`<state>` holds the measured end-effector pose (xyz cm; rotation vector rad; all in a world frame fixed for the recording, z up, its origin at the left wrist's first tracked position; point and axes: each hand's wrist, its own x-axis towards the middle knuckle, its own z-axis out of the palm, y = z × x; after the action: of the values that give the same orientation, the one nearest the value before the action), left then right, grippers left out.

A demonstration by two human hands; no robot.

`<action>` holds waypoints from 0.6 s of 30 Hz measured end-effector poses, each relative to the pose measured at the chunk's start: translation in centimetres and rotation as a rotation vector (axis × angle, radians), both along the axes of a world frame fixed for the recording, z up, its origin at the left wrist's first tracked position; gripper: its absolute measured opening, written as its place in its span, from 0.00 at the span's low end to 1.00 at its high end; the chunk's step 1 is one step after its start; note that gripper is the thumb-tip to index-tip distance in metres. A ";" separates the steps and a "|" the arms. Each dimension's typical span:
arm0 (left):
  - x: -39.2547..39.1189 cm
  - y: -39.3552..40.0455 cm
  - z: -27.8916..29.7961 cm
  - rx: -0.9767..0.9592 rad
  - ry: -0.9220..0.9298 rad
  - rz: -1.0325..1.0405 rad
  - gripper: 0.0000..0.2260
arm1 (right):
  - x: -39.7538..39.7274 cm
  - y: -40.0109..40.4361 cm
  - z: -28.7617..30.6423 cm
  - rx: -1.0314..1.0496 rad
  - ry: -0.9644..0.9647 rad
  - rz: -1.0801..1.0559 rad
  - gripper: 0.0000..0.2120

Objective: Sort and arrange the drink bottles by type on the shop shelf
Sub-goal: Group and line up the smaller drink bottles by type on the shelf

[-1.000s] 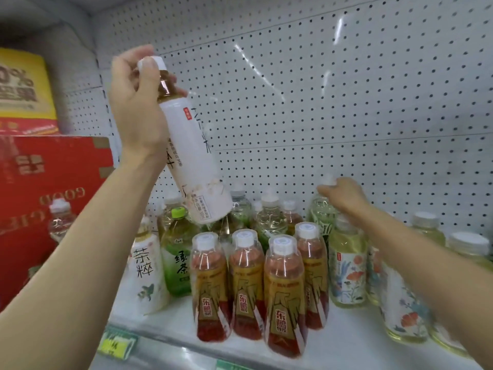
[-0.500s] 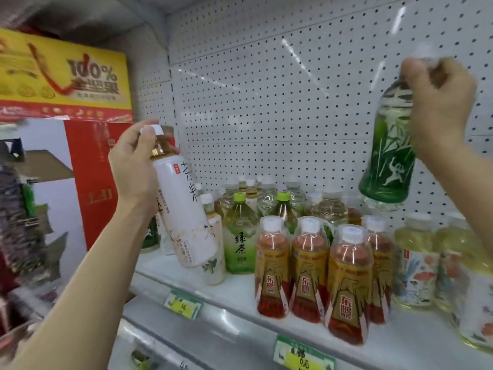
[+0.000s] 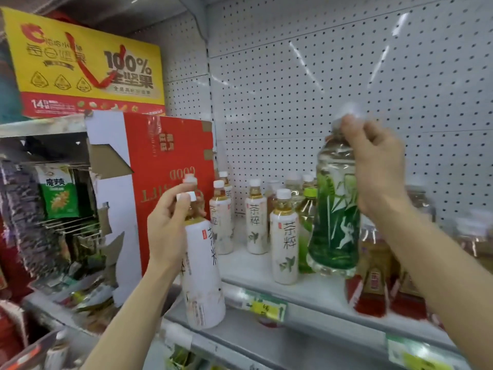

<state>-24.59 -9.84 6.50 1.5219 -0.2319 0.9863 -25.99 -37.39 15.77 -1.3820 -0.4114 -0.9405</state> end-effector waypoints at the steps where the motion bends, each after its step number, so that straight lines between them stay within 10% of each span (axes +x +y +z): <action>1: 0.2 1.0 -0.4 -0.004 0.010 -0.009 0.10 | 0.7 1.4 -0.7 -0.004 0.026 0.026 0.21; 6: 1.2 4.5 -1.8 -0.059 0.033 0.022 0.09 | 4.6 8.7 -3.7 -0.058 0.123 0.133 0.09; 18: 3.3 7.6 -3.0 -0.099 -0.031 0.085 0.10 | 13.6 17.8 -9.1 -0.146 0.181 0.204 0.14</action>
<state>-21.32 -2.25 3.53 1.4364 -0.1391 1.0742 -12.37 -19.63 6.70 -1.5120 -0.4812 -0.6228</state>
